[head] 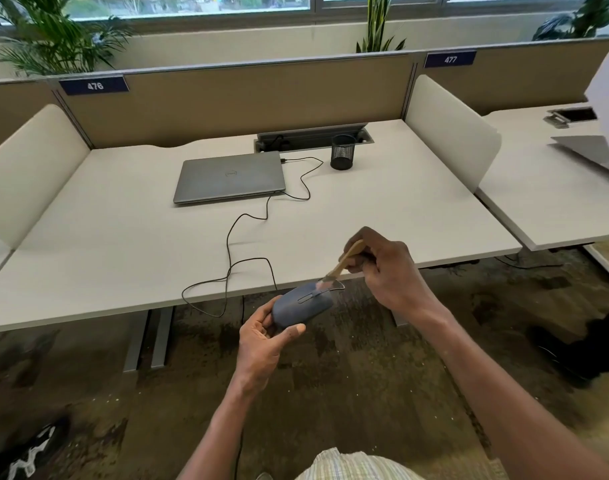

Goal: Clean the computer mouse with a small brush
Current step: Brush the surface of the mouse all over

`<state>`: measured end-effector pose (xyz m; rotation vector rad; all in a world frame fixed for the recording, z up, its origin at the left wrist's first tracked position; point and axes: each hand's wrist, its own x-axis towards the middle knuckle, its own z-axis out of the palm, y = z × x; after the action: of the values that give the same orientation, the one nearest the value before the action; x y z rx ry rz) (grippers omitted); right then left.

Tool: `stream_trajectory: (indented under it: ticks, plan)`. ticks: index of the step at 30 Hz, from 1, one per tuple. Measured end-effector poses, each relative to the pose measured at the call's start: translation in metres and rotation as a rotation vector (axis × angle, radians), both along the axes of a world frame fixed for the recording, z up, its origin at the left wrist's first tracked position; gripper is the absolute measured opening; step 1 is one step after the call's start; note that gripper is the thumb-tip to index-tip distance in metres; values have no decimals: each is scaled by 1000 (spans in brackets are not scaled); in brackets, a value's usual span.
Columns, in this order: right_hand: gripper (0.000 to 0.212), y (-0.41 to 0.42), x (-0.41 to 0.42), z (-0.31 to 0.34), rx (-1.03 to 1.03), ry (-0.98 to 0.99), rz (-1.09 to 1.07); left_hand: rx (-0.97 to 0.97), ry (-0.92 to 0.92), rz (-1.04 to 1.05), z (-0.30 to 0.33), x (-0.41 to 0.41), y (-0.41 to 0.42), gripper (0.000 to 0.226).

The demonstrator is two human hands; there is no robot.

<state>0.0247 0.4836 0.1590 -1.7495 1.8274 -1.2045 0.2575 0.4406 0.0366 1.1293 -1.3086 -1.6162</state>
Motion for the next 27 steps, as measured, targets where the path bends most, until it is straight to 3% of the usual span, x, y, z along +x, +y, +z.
stream_trajectory:
  ticks: [5,9,14,17,21,27]
  plan:
    - [26,-2,21,7,-12,96,119,-19,-11,6,1,-6,-1,86]
    - [32,4,21,4,80,157,187,-35,-21,25,1,-3,-3,88]
    - [26,-8,29,9,-19,129,180,-40,-30,17,-2,-2,-6,84]
    - [28,-12,35,6,23,180,238,-39,-31,16,-2,-4,-9,80]
    - [33,-7,27,5,83,265,320,-27,-23,28,-3,-2,-8,90]
    - [29,-4,25,11,-5,195,272,-19,-18,35,-7,-3,-13,87]
